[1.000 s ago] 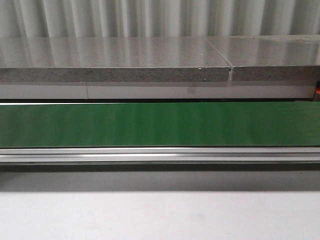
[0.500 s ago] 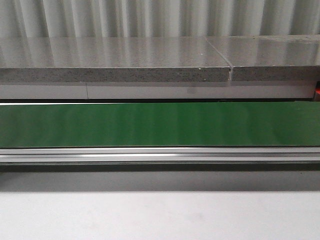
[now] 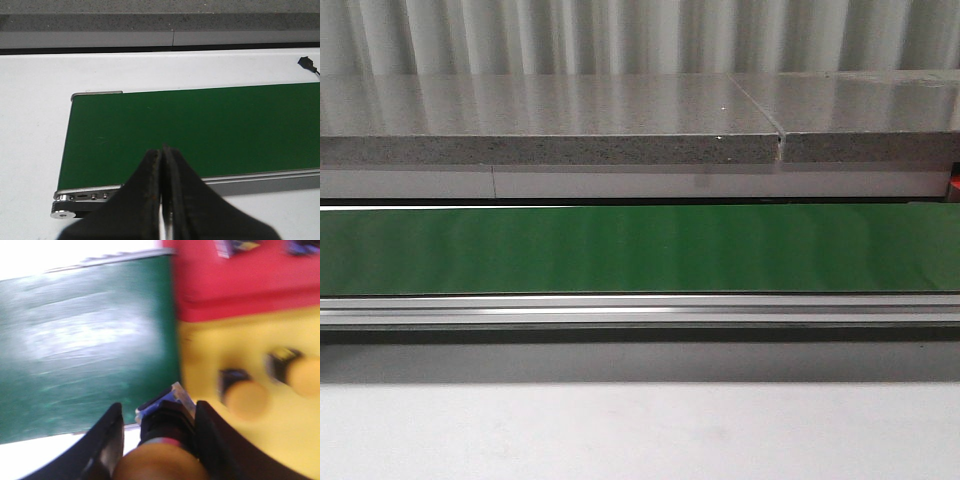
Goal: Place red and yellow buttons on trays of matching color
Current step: 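Carry the yellow button over the yellow tray and lower it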
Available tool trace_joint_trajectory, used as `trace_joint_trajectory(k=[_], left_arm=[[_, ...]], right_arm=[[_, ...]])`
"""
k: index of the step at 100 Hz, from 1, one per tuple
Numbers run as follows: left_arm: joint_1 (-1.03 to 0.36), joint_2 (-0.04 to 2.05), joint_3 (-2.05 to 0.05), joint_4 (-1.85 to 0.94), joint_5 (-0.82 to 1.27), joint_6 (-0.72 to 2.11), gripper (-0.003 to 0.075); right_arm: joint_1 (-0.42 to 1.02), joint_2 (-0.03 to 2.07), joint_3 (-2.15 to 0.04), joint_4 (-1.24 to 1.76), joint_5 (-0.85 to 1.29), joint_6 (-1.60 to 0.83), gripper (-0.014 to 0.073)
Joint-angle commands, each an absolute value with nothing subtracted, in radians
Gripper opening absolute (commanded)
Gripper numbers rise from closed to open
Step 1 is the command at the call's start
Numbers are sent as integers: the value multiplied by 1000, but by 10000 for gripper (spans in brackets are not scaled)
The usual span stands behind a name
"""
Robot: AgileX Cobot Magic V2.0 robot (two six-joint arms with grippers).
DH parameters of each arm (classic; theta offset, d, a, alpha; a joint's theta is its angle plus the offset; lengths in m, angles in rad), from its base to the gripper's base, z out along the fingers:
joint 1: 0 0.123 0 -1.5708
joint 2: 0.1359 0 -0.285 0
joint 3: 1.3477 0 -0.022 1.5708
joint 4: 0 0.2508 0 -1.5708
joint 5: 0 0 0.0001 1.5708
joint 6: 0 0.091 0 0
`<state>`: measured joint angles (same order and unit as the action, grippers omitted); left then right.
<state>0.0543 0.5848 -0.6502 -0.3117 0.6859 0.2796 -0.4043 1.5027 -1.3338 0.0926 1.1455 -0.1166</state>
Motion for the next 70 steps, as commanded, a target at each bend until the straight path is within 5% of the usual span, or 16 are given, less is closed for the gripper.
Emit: trace_joint_trajectory(k=[1,31,70], left_arm=[[45,585,-674,-338,617,278,-20],[45,585,-674,-338,617,278,-20],[45,585,-674,-338,617,278,-20]], right_arm=[[-478,1439,-1359,38,1133,-50,34],[-663,1435,-1359,22,1067,22,34],[-723,1435,-1301,12,1037,54,34]])
